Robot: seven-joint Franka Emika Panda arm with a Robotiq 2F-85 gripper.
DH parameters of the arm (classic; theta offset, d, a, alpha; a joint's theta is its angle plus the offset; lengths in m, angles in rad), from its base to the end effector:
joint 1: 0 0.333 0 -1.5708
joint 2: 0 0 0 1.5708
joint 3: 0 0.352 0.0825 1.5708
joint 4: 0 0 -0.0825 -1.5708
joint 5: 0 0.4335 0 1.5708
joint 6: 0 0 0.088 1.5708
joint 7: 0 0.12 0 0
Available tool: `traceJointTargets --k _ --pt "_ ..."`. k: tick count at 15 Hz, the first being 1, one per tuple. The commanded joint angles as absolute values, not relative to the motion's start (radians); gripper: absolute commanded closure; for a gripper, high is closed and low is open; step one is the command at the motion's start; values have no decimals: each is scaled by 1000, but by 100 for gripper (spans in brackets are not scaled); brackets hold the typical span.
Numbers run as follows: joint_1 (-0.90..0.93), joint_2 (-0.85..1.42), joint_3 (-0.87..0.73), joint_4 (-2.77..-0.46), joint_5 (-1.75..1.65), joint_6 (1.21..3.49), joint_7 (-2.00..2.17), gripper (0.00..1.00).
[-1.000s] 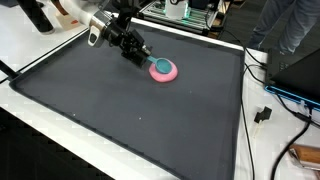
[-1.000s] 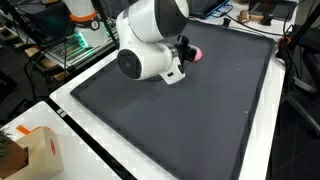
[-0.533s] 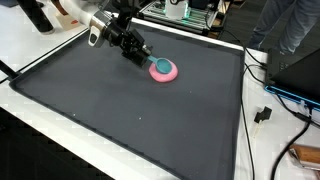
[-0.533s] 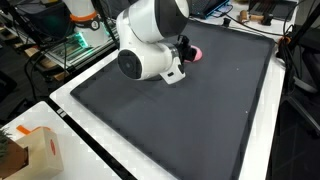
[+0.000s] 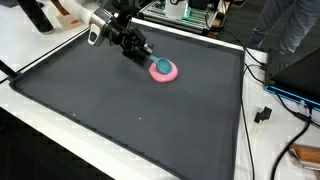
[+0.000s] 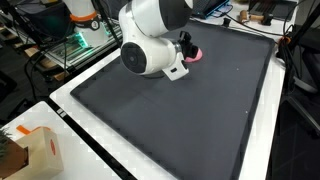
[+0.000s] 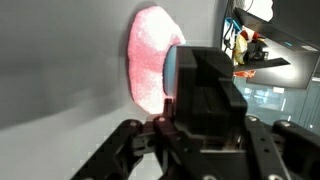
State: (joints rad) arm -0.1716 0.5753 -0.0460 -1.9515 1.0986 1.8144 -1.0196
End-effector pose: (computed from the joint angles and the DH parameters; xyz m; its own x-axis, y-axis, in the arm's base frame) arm 0.6122 -0.0484 0.1567 0.9963 0.0699 0.0491 0.0763 -0.4696 -0.8796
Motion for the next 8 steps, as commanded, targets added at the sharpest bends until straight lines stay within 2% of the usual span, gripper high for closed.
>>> traceJointTargets --k 1,8 --pt "-135 510 -54 -1993 1074 1860 -988 75" --pt "-60 384 -45 -2034 948 2006 -890 75"
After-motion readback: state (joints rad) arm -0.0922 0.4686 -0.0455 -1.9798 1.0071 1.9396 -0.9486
